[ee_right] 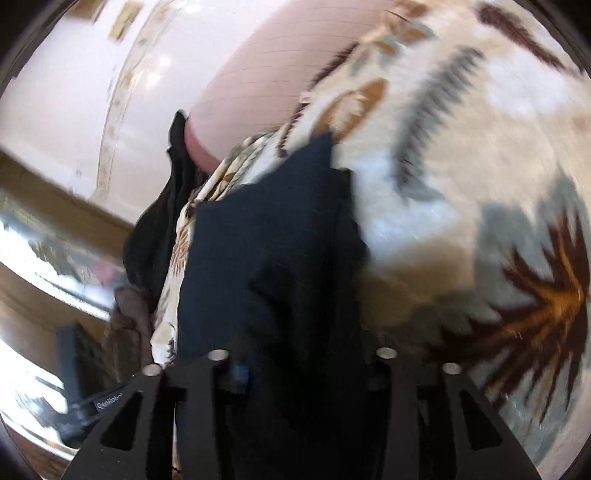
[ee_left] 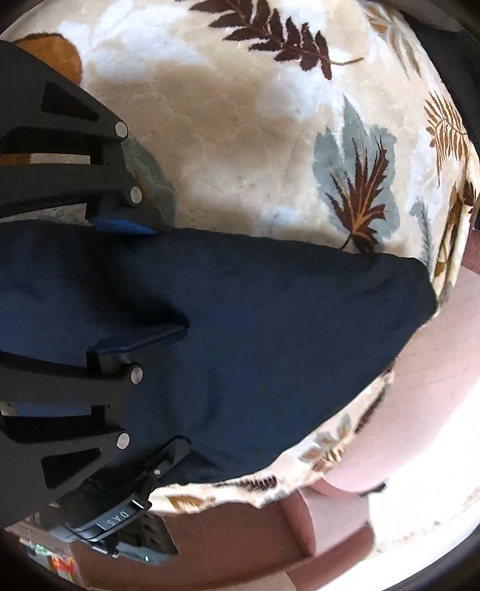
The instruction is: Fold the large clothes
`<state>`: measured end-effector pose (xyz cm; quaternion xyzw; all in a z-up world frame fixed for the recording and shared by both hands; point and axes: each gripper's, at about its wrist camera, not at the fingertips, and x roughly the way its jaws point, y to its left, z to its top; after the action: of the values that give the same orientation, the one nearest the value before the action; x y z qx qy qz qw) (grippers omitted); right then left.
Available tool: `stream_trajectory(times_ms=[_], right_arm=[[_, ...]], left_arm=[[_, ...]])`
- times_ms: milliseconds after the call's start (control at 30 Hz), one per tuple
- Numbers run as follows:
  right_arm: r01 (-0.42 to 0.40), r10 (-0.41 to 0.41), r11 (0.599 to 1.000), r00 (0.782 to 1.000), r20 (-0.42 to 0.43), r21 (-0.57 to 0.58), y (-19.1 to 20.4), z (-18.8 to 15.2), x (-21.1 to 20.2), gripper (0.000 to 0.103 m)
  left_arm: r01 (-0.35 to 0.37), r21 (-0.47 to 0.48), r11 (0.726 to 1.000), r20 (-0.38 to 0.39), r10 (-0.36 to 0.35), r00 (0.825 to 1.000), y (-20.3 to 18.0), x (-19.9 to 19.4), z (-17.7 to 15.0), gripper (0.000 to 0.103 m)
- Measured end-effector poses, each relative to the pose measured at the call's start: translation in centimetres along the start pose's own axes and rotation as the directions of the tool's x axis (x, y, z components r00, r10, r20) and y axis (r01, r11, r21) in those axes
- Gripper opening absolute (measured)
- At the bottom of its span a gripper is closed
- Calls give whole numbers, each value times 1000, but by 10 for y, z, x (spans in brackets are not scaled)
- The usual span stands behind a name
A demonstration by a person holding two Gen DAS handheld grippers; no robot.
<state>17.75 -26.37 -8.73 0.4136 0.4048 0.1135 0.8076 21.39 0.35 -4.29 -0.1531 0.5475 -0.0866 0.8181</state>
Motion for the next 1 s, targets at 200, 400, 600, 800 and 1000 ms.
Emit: stream_trajectory(times_ms=[200, 400, 600, 800, 1000], right_arm=[[54, -49, 999, 957, 287, -10, 33, 20, -58, 47], [153, -99, 950, 975, 200, -274, 74, 24, -4, 41], [214, -208, 972, 976, 71, -93, 17, 47, 32, 22], [200, -196, 977, 979, 64, -72, 11, 48, 31, 22], [227, -217, 971, 968, 122, -73, 23, 38, -3, 29]], left_arm=[[-78, 70, 994, 235, 60, 970, -19, -40, 9, 42], [-226, 165, 960, 188, 194, 963, -35, 10, 12, 50], [-262, 182, 948, 178, 230, 957, -37, 21, 12, 59], [-264, 180, 948, 178, 232, 956, -34, 21, 10, 63], [-292, 198, 936, 218, 248, 944, -37, 15, 4, 63]])
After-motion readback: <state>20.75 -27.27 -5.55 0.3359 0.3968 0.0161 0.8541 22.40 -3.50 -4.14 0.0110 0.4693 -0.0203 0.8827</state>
